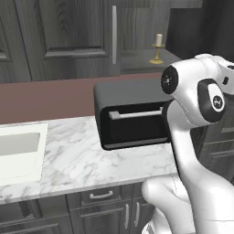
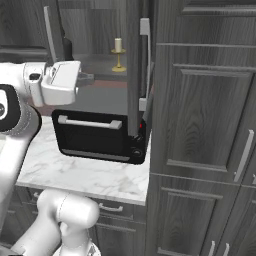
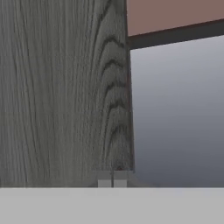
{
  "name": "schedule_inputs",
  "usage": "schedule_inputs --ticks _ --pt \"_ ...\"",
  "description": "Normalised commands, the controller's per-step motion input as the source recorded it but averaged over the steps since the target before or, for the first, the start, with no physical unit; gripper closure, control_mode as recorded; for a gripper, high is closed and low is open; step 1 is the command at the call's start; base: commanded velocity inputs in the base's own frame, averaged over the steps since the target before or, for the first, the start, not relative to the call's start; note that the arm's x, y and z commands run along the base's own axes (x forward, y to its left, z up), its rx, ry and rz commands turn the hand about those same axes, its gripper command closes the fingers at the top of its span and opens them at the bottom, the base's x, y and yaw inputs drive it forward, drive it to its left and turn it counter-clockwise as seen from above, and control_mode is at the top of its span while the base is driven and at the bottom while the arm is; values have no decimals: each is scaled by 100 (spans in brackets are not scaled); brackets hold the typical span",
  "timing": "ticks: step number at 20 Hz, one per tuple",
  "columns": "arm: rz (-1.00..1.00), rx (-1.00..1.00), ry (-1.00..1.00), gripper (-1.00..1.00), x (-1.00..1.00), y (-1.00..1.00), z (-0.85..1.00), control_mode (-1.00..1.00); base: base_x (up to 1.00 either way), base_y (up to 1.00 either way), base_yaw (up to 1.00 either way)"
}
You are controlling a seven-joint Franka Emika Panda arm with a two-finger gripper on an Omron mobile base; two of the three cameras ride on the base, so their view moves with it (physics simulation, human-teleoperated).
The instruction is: Get the candle and the liquor from the cabinet and move them to the dining counter.
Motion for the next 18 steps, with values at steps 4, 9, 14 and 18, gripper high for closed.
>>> schedule_inputs --ticks 4,9,14,18 --pt "10 -3 4 100 3 84 2 -100 0 0 0" --pt "19 0 6 100 13 75 11 -100 0 0 0" --pt "25 0 2 100 13 64 3 -100 0 0 0" --pt "33 0 1 100 4 65 0 -100 0 0 0"
